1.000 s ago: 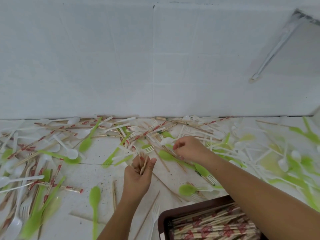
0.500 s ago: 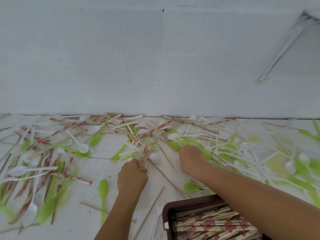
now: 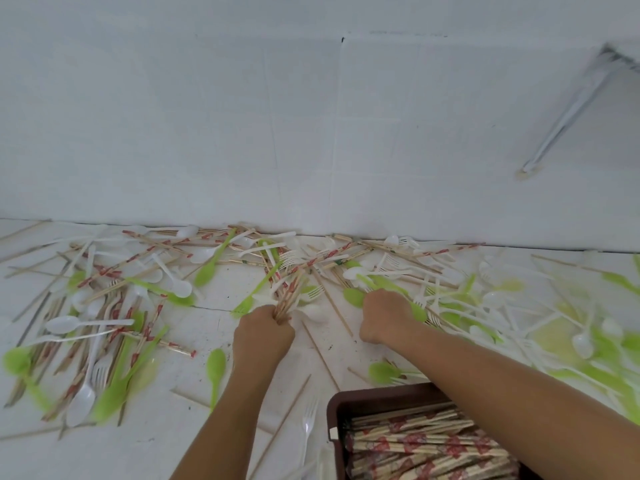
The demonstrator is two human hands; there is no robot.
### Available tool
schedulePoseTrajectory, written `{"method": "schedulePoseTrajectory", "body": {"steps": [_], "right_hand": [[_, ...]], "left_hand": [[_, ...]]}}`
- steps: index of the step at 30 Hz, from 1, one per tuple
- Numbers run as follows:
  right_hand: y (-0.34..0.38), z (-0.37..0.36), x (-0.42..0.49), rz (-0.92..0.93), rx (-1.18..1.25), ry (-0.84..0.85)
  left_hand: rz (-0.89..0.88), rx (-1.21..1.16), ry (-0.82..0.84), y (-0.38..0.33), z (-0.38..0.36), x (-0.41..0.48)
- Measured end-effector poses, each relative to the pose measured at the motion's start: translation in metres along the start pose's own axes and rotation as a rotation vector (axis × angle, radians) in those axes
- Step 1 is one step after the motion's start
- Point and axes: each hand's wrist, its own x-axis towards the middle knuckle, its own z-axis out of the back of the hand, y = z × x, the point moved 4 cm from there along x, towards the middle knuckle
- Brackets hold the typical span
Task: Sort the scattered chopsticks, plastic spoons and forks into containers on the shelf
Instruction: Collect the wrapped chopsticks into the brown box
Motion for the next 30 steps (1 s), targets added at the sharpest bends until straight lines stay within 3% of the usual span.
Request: {"method": "schedulePoseTrajectory", "body": {"steps": [9,16,20,23,25,27,30], "right_hand": [[0.007,0.0,0.001,-0.002,0.007,-0.026],[0.004,0.008,-0.01,-0.022,0.004,0.143],[-0.019,0.044,-0.031,-0.022,0.262,0.335],[-0.033,0.072,-0.055,0.018,0.726,0.401],[-0.022,0.083,-0.068,0.088,1.079,0.394],[0.002,0.082,-0.068,0.109,1.286,0.37],[0.046,0.067,-0.057,0.034,1.327,0.26]], "left_hand": [[-0.04,-0.313,0.111,-0.036,0.009,0.017],[-0.008,-0.465,0.26,-0.038,-0.002,0.021],[0.164,-0.903,0.426,-0.03,-0.009,0.015],[0.221,-1.076,0.515,-0.028,-0.009,0.008],[0.174,-1.13,0.53,-0.033,-0.007,0.007],[0.136,-1.202,0.505,-0.045,-0.001,0.009],[0.072,-1.204,0.477,-0.059,0.01,0.017]]}}
